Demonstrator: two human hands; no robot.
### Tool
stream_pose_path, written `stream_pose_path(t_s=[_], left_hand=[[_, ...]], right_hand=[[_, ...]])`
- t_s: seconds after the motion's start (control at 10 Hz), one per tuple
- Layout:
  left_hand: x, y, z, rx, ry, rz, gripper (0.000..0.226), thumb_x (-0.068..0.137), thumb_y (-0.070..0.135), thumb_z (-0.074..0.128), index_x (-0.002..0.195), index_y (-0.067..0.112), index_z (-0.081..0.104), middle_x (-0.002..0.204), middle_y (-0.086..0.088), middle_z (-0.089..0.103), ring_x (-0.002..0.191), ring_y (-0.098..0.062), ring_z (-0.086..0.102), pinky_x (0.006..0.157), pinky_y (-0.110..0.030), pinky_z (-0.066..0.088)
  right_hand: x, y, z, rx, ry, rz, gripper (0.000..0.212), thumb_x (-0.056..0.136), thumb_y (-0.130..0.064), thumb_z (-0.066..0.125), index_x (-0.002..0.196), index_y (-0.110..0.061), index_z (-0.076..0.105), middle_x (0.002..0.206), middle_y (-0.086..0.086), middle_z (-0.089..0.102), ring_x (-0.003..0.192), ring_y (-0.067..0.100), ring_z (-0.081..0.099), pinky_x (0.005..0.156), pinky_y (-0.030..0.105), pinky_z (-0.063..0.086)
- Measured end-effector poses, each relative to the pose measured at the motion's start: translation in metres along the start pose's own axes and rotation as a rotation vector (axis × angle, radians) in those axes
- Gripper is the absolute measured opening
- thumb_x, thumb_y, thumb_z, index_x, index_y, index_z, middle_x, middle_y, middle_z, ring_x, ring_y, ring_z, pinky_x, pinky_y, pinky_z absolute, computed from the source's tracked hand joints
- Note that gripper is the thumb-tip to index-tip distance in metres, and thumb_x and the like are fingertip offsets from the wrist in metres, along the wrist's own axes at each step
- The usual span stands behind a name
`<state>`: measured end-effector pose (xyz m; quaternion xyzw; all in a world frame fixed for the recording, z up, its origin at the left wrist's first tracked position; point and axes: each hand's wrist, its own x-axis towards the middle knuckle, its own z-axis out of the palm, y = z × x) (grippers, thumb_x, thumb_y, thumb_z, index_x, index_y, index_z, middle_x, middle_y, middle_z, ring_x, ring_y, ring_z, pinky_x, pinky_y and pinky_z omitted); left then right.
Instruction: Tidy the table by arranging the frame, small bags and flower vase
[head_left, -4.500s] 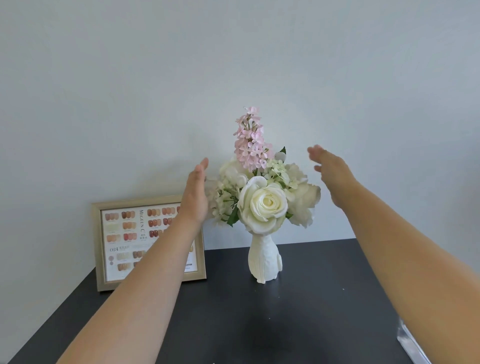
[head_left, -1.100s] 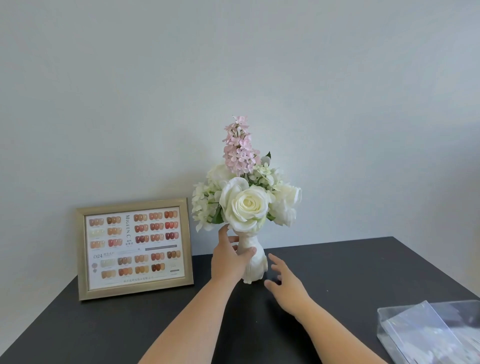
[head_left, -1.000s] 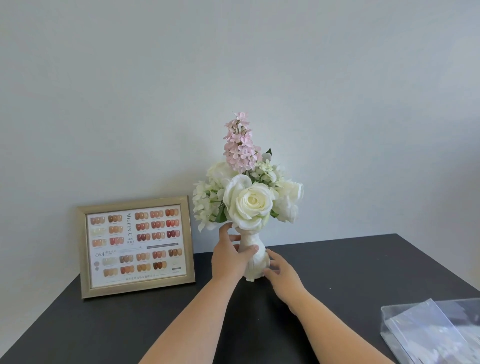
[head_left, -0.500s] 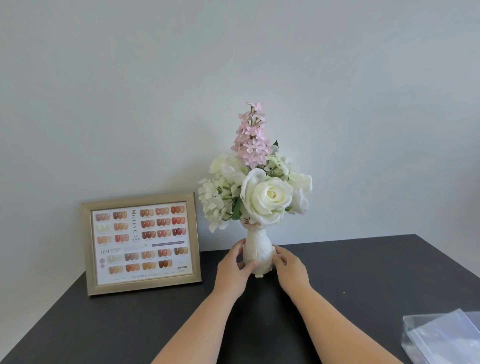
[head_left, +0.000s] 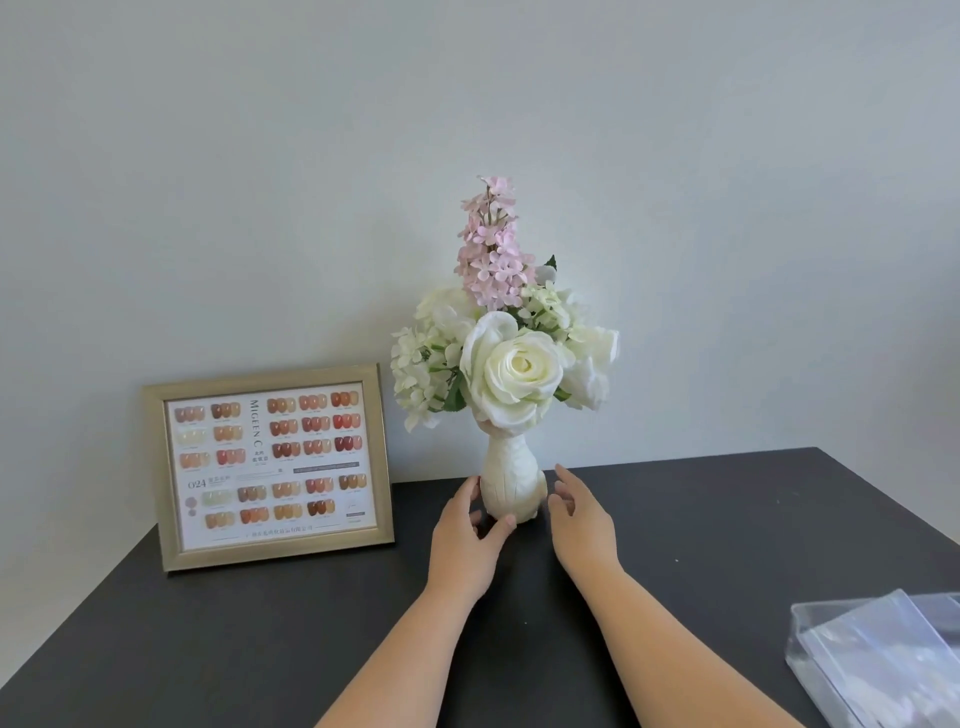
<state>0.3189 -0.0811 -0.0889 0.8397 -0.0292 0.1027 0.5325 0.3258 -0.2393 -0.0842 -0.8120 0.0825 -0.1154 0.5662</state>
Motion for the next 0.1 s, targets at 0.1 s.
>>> stream_pose_path(t_s=[0.1], left_hand=[[-0.0093, 0.0034, -0.0028, 0.123, 0.018, -0.005, 0.074, 0.087, 0.033, 0.071, 0.149, 0.032, 0.031, 0.149, 0.011, 0.041, 0.131, -0.010, 0.045, 0.106, -0.030, 0.038]], right_hand=[[-0.0044, 0.0000, -0.0095, 0.068, 0.069, 0.014, 0.048, 0.097, -0.021, 0.049, 0.142, -0.035, 0.041, 0.136, -0.007, 0.055, 0.110, 0.008, 0.053, 0.089, 0.024, 0.039]])
